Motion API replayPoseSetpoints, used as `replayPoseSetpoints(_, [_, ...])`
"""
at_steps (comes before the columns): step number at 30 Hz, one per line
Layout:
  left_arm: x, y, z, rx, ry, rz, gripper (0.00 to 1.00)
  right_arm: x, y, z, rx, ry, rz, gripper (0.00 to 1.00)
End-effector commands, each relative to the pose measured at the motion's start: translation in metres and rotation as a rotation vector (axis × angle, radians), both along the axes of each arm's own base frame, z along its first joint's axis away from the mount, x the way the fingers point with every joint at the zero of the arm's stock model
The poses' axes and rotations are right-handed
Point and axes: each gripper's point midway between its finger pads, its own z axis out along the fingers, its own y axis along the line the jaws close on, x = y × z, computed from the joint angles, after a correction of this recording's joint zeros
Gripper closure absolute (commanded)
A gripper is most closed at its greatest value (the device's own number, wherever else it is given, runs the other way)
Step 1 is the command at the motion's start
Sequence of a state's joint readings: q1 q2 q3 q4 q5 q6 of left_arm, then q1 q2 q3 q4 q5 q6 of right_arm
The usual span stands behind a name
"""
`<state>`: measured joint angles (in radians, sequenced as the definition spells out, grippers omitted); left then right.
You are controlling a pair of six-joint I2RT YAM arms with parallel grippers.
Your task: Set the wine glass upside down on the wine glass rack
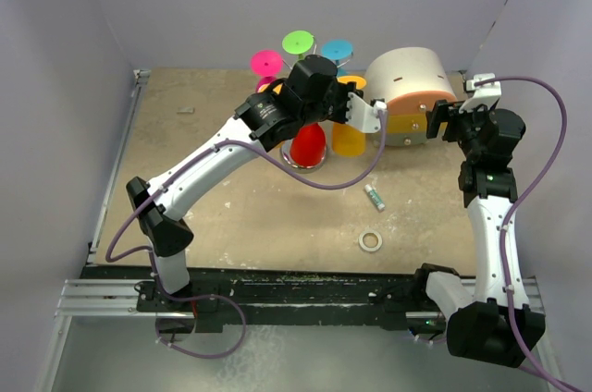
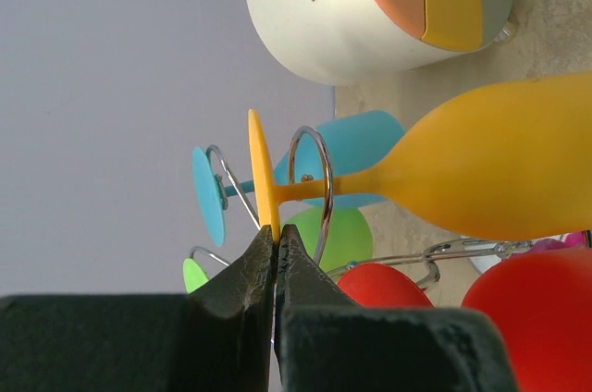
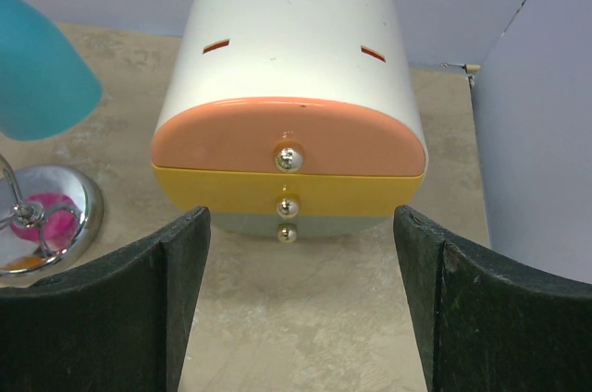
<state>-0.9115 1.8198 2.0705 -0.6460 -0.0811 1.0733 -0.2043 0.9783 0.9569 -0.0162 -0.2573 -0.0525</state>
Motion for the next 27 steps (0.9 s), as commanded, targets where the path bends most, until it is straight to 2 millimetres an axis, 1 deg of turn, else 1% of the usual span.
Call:
replayPoseSetpoints(1, [-0.002,-0.009,0.030,-0.084,-0.046,-0.019,1.00,0.000,0.001,0.015,-0.016,-0.056,0.017,0.18])
replayPoseSetpoints(6, [-0.002,-0.012,0.028,-0.084,-0.042,-0.021,1.00,0.000,0.001,0.015,-0.015,-0.057,0.017,0.18])
replayPoseSetpoints(15, [0.001,-0.020,0.027,-0.097,-0.053,-0.003,0.92,-0.001,0.001,0.016,-0.016,-0.059,0.017,0.18])
replayPoseSetpoints(20, [-0.001,-0.022,0.022,-0.088,-0.041,-0.006,0.89,-0.001,0.002,0.016,-0.016,-0.060,0.019,0.18])
replayPoseSetpoints(27, [-0.005,-0.023,0.021,-0.089,-0.029,-0.015,0.85,-0.001,0.002,0.016,-0.016,-0.059,0.018,0.18])
